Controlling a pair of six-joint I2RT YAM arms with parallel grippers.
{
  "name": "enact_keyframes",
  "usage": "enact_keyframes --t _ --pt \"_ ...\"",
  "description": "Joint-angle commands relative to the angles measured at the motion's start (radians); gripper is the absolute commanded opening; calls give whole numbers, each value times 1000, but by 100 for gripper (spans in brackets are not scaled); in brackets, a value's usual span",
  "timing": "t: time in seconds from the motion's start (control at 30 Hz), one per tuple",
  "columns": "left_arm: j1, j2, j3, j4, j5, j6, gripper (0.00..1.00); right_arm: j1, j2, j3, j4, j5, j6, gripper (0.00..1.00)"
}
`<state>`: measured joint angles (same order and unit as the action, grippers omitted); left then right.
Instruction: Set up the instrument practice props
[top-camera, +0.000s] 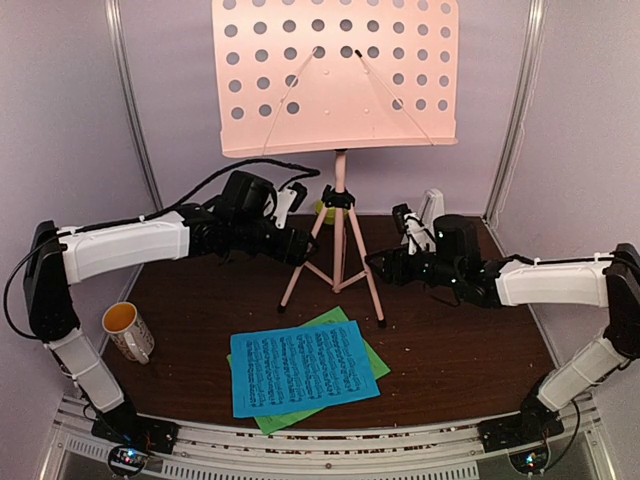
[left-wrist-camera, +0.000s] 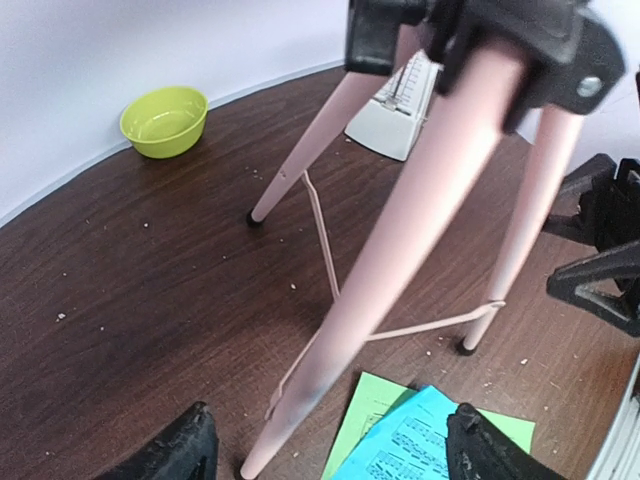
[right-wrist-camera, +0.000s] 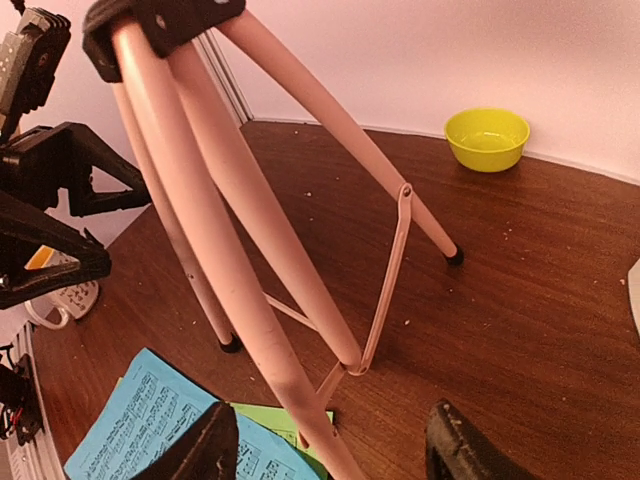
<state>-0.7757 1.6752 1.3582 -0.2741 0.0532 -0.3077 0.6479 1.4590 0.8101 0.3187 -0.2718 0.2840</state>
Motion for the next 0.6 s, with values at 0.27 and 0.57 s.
enact_keyframes --t 0.27,0.57 --pt "70 -245 -272 132 45 -82 84 -10 -210 -86 -194 57 134 81" --pt "79 -352 -553 267 109 -233 81 99 -251 -237 -151 41 312 71"
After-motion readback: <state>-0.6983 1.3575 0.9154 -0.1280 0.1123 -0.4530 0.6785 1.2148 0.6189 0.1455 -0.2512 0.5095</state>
